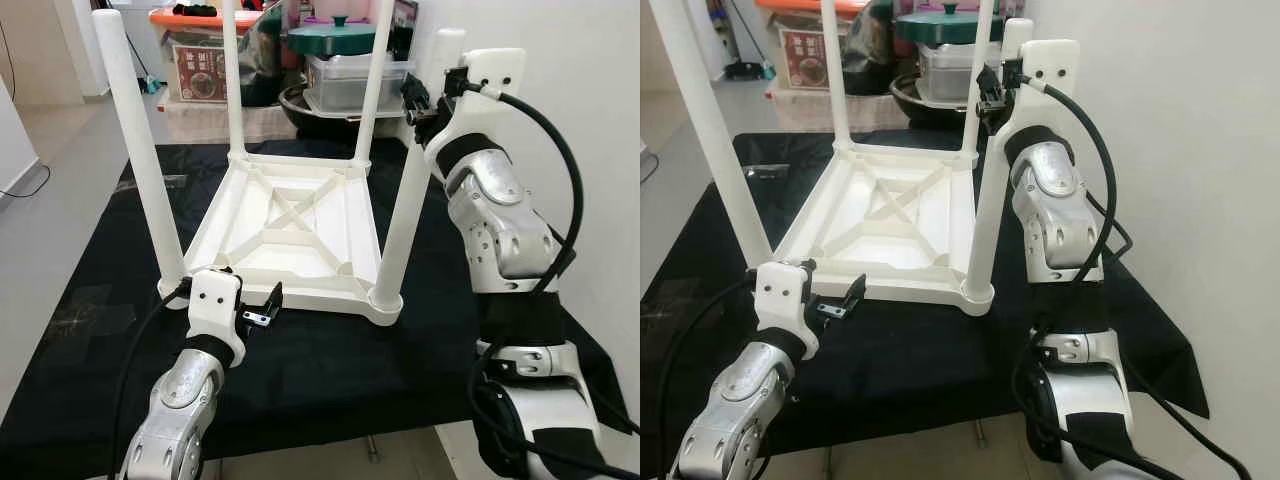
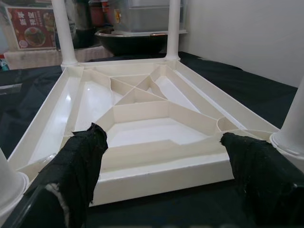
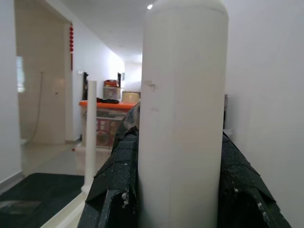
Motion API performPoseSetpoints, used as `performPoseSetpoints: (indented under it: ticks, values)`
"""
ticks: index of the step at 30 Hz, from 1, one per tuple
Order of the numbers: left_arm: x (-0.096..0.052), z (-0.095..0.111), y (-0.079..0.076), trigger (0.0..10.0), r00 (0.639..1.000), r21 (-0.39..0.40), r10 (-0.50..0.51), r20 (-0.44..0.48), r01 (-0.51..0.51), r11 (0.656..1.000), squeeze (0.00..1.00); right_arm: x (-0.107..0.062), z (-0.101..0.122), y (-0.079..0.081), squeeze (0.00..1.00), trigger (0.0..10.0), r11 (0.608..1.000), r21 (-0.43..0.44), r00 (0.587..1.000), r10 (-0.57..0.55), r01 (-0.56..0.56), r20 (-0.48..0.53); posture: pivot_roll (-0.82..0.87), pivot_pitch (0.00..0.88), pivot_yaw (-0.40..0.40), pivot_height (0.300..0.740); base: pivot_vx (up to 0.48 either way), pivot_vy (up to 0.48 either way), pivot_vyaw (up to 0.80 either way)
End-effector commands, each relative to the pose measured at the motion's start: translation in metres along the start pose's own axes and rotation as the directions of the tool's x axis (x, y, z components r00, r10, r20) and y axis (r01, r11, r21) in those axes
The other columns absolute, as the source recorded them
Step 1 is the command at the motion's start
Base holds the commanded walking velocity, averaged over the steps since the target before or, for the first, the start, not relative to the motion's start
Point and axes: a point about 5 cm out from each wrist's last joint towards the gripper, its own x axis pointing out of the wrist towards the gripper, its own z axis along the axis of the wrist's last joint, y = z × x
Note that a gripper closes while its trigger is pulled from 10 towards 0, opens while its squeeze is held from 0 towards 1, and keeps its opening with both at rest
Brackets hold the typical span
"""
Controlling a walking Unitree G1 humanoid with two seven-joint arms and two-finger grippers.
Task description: Building children table
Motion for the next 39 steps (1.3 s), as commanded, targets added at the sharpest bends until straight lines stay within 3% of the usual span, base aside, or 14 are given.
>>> performPoseSetpoints:
  ticks: [1, 10, 11, 13, 15, 16, 17, 18, 19, 21, 23, 27, 35, 39]
  values:
    - [0.001, -0.002, -0.002, 10.0, 1.0, 0.003, -0.002, -0.003, 0.002, 1.0, 0.0, 0.0, -0.021, -0.003, 0.0, 0.0, 0.999, 0.021, 0.99, 0.03, -0.028, -0.136, 0.02, 0.0, -0.093, 0.74, 0.0, 0.0, 0.0]
    - [0.001, -0.003, -0.002, 10.0, 1.0, 0.0, -0.002, -0.008, 0.002, 1.0, 0.0, 0.0, -0.035, -0.017, 0.0, 0.0, 0.981, 0.192, 0.964, 0.044, 0.007, -0.26, 0.01, 0.0, -0.096, 0.74, 0.0, 0.0, 0.0]
    - [0.001, -0.004, -0.003, 10.0, 1.0, -0.001, 0.0, -0.008, 0.0, 1.0, 0.0, 0.0, -0.039, -0.027, 0.0, 0.0, 0.955, 0.283, 0.956, 0.0, 0.087, -0.294, 0.01, 0.0, -0.096, 0.74, 0.0, 0.0, 0.0]
    - [0.001, -0.004, -0.003, 10.0, 1.0, -0.003, 0.003, -0.008, -0.003, 1.0, 0.0, -0.003, -0.057, -0.056, 0.0, 0.0, 0.823, 0.467, 0.913, -0.141, 0.323, -0.383, 0.02, 0.0, -0.101, 0.74, 0.0, 0.0, 0.0]
    - [0.001, -0.004, -0.003, 10.0, 1.0, -0.003, 0.003, -0.008, -0.003, 1.0, 0.0, -0.003, -0.057, -0.056, 0.0, 0.0, 0.823, 0.467, 0.913, -0.141, 0.323, -0.383, 0.02, 0.0, -0.101, 0.74, 0.0, 0.0, 0.0]
    - [0.001, -0.004, -0.003, 10.0, 1.0, -0.004, 0.004, -0.008, -0.004, 1.0, 0.0, -0.008, -0.068, -0.067, 0.0, 0.0, 0.736, 0.532, 0.883, -0.192, 0.419, -0.429, 0.02, 0.0, -0.099, 0.74, 0.0, 0.0, 0.0]
    - [0.001, -0.004, -0.003, 10.0, 1.0, -0.004, 0.004, -0.008, -0.004, 1.0, 0.0, -0.008, -0.068, -0.067, 0.0, 0.0, 0.736, 0.532, 0.883, -0.192, 0.419, -0.429, 0.02, 0.0, -0.099, 0.74, 0.0, 0.0, 0.0]
    - [0.001, -0.004, -0.002, 10.0, 1.0, -0.004, 0.005, -0.008, -0.005, 1.0, 0.0, -0.016, -0.083, -0.079, 0.0, 0.0, 0.638, 0.583, 0.847, -0.231, 0.503, -0.479, 0.02, 0.0, -0.097, 0.74, 0.0, 0.0, 0.0]
    - [0.001, -0.004, -0.002, 10.0, 1.0, -0.004, 0.005, -0.008, -0.005, 1.0, 0.0, -0.016, -0.083, -0.079, 0.0, 0.0, 0.638, 0.583, 0.847, -0.231, 0.503, -0.479, 0.02, 0.0, -0.097, 0.74, 0.0, 0.0, 0.0]
    - [0.001, -0.004, -0.002, 10.0, 1.0, -0.004, 0.002, -0.009, -0.002, 1.0, 0.0, -0.047, -0.133, -0.097, 0.0, 0.0, 0.47, 0.584, 0.738, -0.274, 0.662, -0.617, 0.01, 0.0, -0.091, 0.74, 0.0, 0.0, 0.0]
    - [0.002, -0.004, -0.002, 10.0, 1.0, -0.003, -0.002, -0.01, 0.002, 1.0, 0.0, -0.084, -0.176, -0.103, 0.0, 0.0, 0.393, 0.487, 0.609, -0.297, 0.78, -0.736, 0.01, 0.0, -0.09, 0.74, 0.0, 0.0, 0.0]
    - [0.002, -0.004, -0.003, 10.0, 1.0, -0.004, -0.004, -0.01, 0.004, 1.0, 0.0, -0.108, -0.203, -0.091, 0.0, 0.0, 0.413, 0.417, 0.54, -0.247, 0.81, -0.805, 0.01, 0.0, -0.091, 0.74, 0.0, 0.0, 0.0]
    - [0.001, -0.004, -0.003, 10.0, 1.0, -0.003, -0.007, -0.012, 0.007, 1.0, 0.0, -0.109, -0.217, -0.056, 0.0, 0.0, 0.501, 0.426, 0.539, -0.1, 0.754, -0.837, 0.01, 0.0, -0.088, 0.74, 0.0, 0.0, 0.0]
    - [0.003, -0.003, -0.003, 10.0, 1.0, 0.002, -0.01, -0.008, 0.01, 1.0, 0.0, -0.103, -0.229, -0.004, 0.0, 0.0, 0.569, 0.431, 0.498, 0.042, 0.701, -0.866, 0.02, 0.0, -0.095, 0.74, 0.0, 0.0, 0.0]
